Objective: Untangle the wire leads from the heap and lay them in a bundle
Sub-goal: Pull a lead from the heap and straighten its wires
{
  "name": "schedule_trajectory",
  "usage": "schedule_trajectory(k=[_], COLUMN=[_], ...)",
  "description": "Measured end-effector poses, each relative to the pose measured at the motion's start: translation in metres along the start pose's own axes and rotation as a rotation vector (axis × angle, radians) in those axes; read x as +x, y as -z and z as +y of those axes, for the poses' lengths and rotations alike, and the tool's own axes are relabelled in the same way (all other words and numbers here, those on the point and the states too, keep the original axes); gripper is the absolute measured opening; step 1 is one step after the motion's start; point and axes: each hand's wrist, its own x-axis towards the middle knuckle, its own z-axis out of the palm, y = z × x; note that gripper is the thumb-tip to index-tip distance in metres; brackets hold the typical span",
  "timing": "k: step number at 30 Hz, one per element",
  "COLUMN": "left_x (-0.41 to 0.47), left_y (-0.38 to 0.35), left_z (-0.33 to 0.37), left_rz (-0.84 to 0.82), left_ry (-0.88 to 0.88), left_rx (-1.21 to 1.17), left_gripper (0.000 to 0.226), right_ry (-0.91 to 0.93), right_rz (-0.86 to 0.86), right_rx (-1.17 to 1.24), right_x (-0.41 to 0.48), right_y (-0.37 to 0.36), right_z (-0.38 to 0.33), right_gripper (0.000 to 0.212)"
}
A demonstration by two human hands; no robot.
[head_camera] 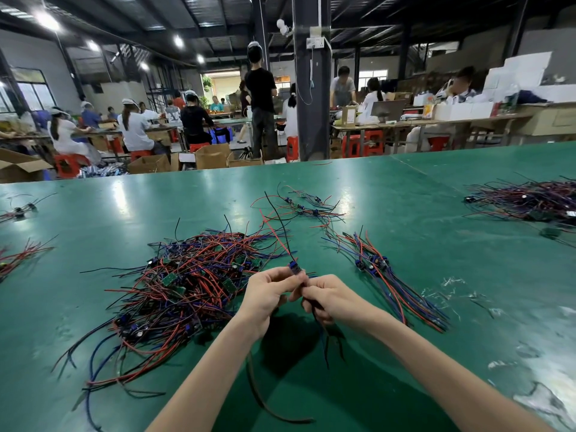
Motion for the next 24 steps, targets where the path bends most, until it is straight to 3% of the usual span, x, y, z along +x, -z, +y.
schedule_trajectory(k=[5, 8, 15, 24], left_x=[0.0015, 0.004, 0.0032, 0.0051], left_y=[0.0005, 0.001, -0.0058, -0.0031], left_z=[-0.0009, -0.0027, -0.0054, 0.0011], left_rz=[0.053, 0.077, 0.096, 0.162], left_ry=[-0.046, -0.085, -0.191, -0.153], left_rx=[0.023, 0.079, 0.151, 0.122], left_gripper=[0.003, 0.014, 0.014, 0.013], right_ry=[-0.032, -0.097, -0.28, -0.007], right_rz=[-0.001, 0.009, -0.022, 0.025], right_rx=[0.061, 0.076, 0.261, 0.083], right_x=[-0.0007, -0.0012, -0.0012, -0.0042], right_y=[-0.0009, -0.0012, 0.001, -0.0019], right_z=[0.0006, 0.0015, -0.0014, -0.0022], right_gripper=[0.025, 0.031, 0.031, 0.03])
